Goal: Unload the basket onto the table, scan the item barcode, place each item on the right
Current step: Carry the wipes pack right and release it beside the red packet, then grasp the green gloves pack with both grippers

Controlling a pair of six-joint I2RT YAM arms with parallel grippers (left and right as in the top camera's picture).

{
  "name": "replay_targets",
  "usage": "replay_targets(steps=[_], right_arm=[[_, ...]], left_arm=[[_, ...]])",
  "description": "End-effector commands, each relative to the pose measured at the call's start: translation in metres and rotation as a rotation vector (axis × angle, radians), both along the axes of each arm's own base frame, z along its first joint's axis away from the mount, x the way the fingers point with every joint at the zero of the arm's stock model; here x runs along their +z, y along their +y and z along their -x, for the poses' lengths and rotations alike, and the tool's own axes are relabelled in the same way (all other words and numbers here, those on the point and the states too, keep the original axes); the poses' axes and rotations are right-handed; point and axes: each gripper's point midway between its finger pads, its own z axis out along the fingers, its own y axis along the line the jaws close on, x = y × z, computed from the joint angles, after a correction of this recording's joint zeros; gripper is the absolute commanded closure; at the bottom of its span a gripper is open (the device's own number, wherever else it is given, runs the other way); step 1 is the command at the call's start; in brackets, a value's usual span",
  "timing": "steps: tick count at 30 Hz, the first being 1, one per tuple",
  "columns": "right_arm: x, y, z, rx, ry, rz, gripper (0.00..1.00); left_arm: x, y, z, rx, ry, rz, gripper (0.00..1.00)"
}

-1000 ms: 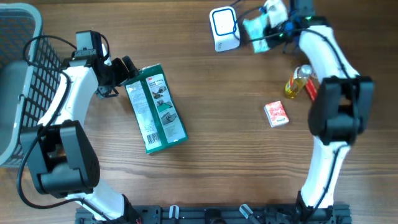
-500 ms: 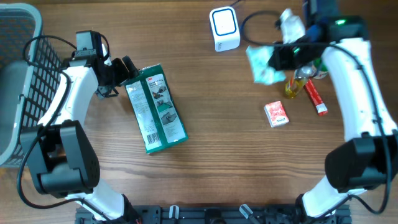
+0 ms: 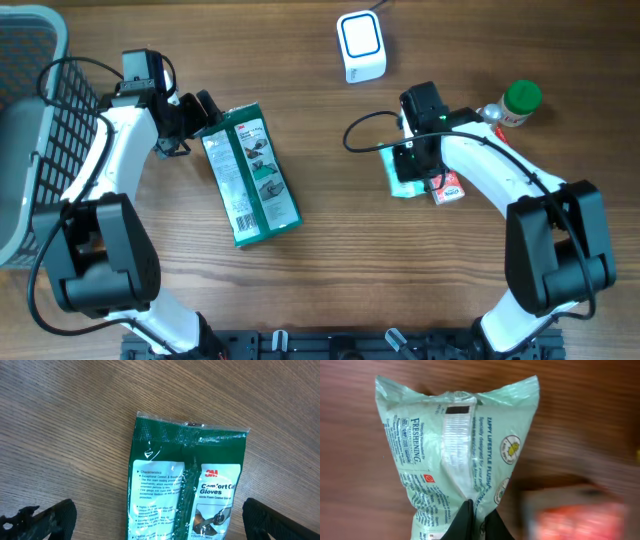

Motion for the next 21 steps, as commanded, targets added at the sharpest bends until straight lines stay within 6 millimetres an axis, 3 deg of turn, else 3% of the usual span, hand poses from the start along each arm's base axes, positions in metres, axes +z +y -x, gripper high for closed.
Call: replay_targets(steps=[1, 3, 7, 12, 17, 21], right_arm=[[0.025, -0.039, -0.015, -0.055, -0.087, 0.217, 0.93], [0.048, -0.031, -0.028, -0.057, -0.144, 0.179, 0.83], [0.084, 0.04, -0.038, 0.109, -0.184, -0.116, 0.44], [0.107, 0.14, -0.015, 0.236, -0.148, -0.481, 0.46], [0.108, 0.188, 0.0, 0.262, -0.155, -0.533, 0.46], [0.085, 0.212, -0.001, 0.28, -0.181, -0.475, 0.46]], left_arm=[[0.009, 0.003, -0.004, -0.002, -0.026, -0.008, 0.0], [0.009, 0.003, -0.004, -0.002, -0.026, -0.008, 0.0], [0.009, 0.003, -0.004, -0.002, -0.026, -0.008, 0.0], [0.009, 0.003, -0.004, -0.002, -0.026, -0.008, 0.0], [0.009, 0.003, -0.004, -0.002, -0.026, -0.008, 0.0], [0.01, -0.001, -0.005, -0.002, -0.03, 0.02, 0.0]])
